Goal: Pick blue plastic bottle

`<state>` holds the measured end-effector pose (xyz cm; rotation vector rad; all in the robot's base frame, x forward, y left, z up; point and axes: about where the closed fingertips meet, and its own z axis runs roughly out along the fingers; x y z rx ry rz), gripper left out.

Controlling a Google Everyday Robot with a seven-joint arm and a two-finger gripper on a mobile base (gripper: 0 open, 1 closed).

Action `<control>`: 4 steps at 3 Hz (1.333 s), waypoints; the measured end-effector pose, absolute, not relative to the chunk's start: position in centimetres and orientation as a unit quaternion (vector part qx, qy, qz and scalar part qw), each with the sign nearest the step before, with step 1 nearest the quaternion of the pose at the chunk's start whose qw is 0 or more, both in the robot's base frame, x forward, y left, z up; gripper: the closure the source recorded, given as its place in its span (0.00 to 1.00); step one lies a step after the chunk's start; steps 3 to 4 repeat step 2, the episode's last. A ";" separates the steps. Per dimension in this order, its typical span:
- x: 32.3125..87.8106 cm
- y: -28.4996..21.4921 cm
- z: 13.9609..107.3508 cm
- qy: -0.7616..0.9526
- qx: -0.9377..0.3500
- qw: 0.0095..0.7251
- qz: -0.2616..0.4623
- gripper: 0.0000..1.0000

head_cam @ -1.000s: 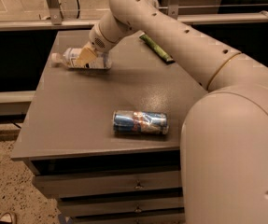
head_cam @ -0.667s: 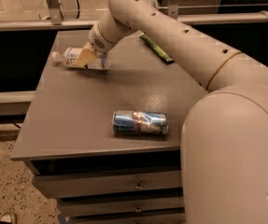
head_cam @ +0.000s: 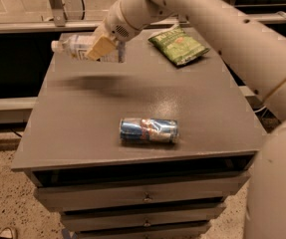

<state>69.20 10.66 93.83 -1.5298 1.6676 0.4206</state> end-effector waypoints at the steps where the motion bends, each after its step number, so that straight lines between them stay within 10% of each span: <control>1: 66.2 7.0 96.6 0.643 -0.617 0.417 0.180 1.00; 4: 65.7 6.2 96.6 0.644 -0.617 0.414 0.184 1.00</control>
Offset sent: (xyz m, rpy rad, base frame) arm -0.0273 -0.0327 0.0259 0.0247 -0.0141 0.0390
